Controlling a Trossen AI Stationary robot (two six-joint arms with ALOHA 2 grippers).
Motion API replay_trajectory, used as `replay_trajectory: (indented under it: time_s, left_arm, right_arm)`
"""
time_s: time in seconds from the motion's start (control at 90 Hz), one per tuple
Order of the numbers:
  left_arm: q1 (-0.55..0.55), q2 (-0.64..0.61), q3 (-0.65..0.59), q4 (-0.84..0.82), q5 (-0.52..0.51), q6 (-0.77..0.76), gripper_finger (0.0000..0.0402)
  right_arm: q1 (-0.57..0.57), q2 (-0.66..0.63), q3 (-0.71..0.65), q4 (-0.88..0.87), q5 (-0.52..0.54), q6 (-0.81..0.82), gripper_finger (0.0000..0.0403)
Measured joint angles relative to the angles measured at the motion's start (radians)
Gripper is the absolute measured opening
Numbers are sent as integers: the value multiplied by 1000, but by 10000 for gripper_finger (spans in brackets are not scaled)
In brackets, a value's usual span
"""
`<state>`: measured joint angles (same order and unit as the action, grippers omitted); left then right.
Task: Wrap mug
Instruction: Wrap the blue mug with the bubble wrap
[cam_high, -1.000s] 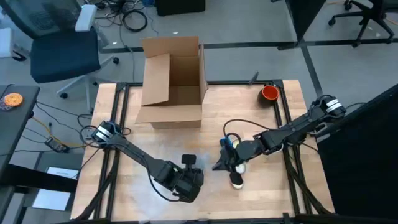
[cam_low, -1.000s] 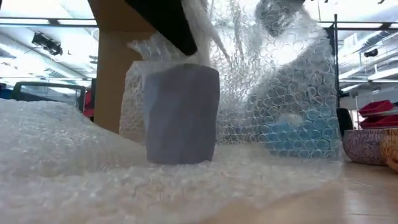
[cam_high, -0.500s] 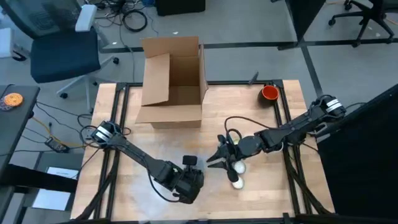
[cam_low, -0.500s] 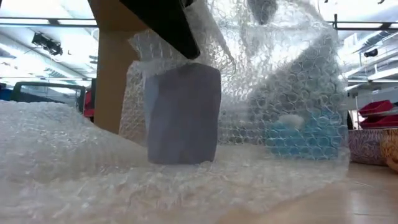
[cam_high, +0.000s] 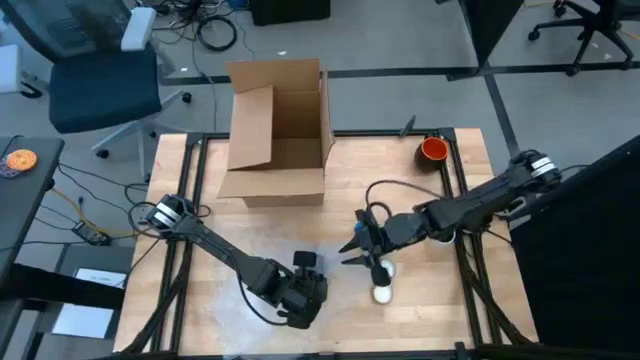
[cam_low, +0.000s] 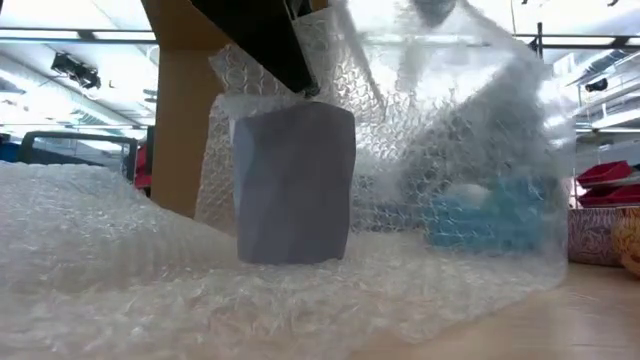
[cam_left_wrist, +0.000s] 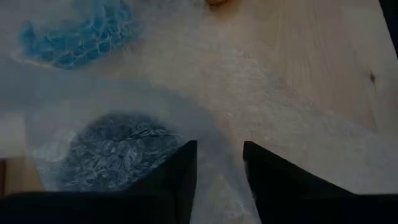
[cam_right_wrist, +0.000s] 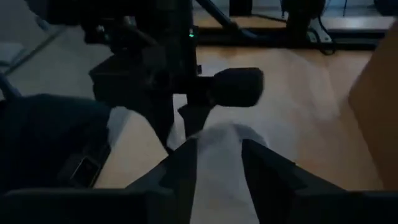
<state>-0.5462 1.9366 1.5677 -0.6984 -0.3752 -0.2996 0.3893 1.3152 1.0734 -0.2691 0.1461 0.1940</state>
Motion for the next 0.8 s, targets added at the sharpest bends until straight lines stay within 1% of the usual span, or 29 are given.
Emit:
replay_trajectory:
  time_s: [0.1,0.2,0.322,0.378,0.422,0.511,0.567,0.656,0.8]
  left_arm:
    - [0,0,0,3,0,0,117]
    - [0,0,0,15,0,0,117]
    - [0,0,0,35,0,0,117]
    - [0,0,0,41,0,0,117]
    - [0,0,0,48,2,0,117]
    - [0,0,0,52,8,0,117]
    - [0,0,0,52,9,0,117]
    - [0,0,0,52,14,0,117]
    - [0,0,0,52,15,4,117]
  right_arm:
    - [33,-38,48,-238,34,94,115]
    - [71,-64,53,-453,48,235,120]
    - [122,-58,51,-698,61,423,125]
    - [148,-48,51,-761,107,472,127]
    - [166,-41,44,-792,166,487,128]
    - [192,-23,6,-798,302,466,128]
    - [200,-9,-28,-774,347,448,128]
    - [200,16,-86,-667,336,414,128]
    - [201,64,-137,-329,249,314,128]
